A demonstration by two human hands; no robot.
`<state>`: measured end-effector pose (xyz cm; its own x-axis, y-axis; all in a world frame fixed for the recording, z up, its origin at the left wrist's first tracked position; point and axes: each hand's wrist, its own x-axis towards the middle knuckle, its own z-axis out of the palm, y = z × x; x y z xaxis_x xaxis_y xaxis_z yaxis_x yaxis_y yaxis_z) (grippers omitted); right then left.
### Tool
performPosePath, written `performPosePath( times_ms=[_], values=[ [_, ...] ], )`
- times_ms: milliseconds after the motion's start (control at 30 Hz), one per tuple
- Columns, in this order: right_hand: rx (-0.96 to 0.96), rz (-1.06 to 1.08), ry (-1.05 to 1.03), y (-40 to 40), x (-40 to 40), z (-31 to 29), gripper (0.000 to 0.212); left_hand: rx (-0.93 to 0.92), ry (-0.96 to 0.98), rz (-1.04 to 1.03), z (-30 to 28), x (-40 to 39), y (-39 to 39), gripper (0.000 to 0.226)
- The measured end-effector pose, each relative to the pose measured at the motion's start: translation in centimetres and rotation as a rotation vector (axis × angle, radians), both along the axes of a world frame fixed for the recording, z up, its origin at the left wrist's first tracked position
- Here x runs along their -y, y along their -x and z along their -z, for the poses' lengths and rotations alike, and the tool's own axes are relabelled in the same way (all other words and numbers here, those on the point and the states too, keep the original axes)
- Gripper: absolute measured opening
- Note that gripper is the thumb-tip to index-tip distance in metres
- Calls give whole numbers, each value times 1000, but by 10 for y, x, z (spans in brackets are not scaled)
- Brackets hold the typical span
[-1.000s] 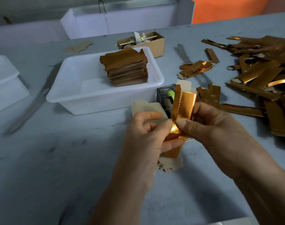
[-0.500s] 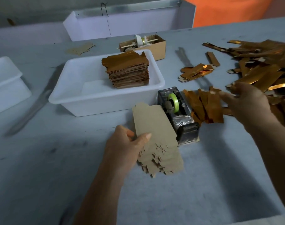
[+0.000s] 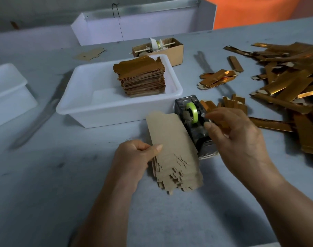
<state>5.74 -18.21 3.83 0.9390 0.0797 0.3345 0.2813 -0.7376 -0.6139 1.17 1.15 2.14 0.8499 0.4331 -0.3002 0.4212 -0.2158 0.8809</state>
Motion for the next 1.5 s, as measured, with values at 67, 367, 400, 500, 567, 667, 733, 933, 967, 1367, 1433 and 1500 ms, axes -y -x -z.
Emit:
performPosePath(
  times_ms=[67, 367, 400, 500, 567, 667, 733, 933, 967, 1367, 1433, 1500],
  values=[
    [9, -17, 7, 3, -4, 0, 25, -14, 5, 0, 0, 0, -1, 25],
    [-27, -73, 33, 10, -13, 3, 25, 19, 10, 30, -4, 8, -2, 25],
    [-32, -72, 37, 10, -14, 4, 26, 13, 1, 20, -2, 9, -3, 25],
    [-34, -65, 54, 10, -14, 5, 26, 25, 31, -37, 0, 6, -5, 21],
    [-36, -70, 76, 8, -14, 5, 25, 37, 15, -43, -2, 2, -4, 12],
    [-33, -89, 80, 7, -14, 5, 25, 57, -28, -10, -10, -4, 0, 7],
    [-30, -95, 72, 8, -14, 4, 24, 68, -152, 19, -15, -6, 1, 9],
    [35, -39, -65, 18, -12, -5, 34, 346, -216, -124, -35, 1, 10, 20],
    [-2, -48, -161, 21, -11, -8, 36, 341, -51, -101, -39, 2, 13, 25],
    [-633, -267, -995, 34, -7, -9, 14, 210, 486, 203, -36, 27, 18, 38],
    [-627, -303, -990, 37, -6, -7, 11, 211, 405, 168, -37, 33, 14, 37],
    [-624, -306, -990, 38, -3, -5, 9, 198, 365, 147, -36, 36, 13, 33]
  ],
)
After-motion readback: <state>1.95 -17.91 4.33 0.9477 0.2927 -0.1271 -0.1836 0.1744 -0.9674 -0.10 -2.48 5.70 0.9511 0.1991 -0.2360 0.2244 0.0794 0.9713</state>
